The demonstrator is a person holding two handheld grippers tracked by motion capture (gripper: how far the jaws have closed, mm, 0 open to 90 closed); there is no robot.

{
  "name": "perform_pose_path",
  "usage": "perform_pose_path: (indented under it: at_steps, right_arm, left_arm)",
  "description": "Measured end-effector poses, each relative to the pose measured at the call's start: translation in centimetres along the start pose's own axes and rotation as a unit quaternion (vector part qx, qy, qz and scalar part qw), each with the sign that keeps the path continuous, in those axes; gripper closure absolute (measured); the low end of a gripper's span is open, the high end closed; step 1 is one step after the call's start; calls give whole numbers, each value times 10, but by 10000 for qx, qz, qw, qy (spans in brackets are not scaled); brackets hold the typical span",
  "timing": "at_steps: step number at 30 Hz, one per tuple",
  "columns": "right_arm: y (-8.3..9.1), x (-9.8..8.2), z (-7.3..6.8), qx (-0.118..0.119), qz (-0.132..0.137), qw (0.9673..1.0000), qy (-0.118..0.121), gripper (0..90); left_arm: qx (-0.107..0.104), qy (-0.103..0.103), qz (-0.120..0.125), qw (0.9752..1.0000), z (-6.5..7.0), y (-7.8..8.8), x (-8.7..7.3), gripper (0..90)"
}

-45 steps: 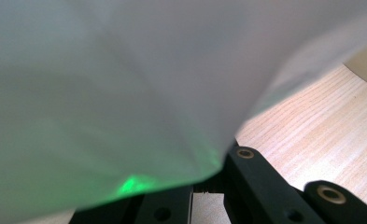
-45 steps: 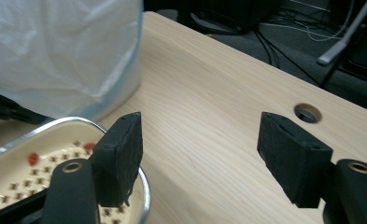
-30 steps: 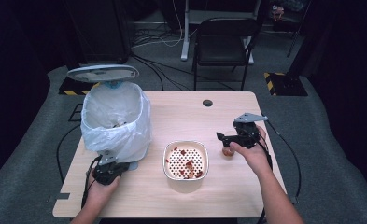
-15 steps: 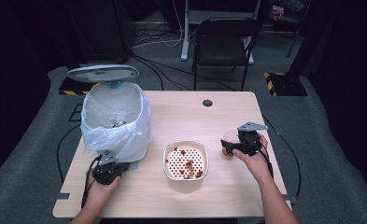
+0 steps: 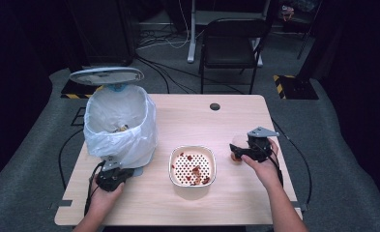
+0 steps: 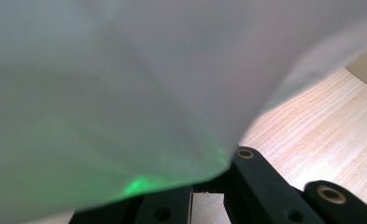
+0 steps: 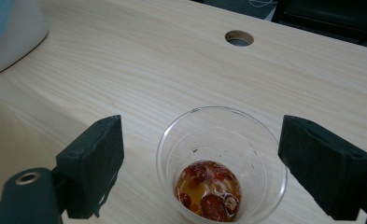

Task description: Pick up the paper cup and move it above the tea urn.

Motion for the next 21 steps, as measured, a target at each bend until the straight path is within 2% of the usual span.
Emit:
perform_pose_path:
  at_steps: [3,7,13,15,21]
  right_arm:
    - [-1,-2,3,-33,-71,10000,-22,82]
    - [-9,-9,7,-22,-313,9994,-136,55]
    - [-22,-16,6,-13,-398,9991,-118,110]
    - [-27,-18,6,-96,-332,9993,-140,146]
    - [-35,-26,6,-3,-443,9989,-166,146]
  left_arm:
    - [17,-14,-26,10000,0,0,0,900]
    - [29,12,-21,10000,0,0,0,900]
    - [22,5,-31,10000,-1,1,0,900]
    - [22,5,-28,10000,0,0,0,900]
    - [26,5,-15,10000,0,0,0,900]
Point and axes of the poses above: each handheld gripper's, and its own axes: y roughly backward along the jaws, x roughly out of its top, z roughly to its right, the point moved 5 cm from there along -y, roughly forward along the jaws, and after that the axes turned 3 degrees about -z, right-handed, at the moved point
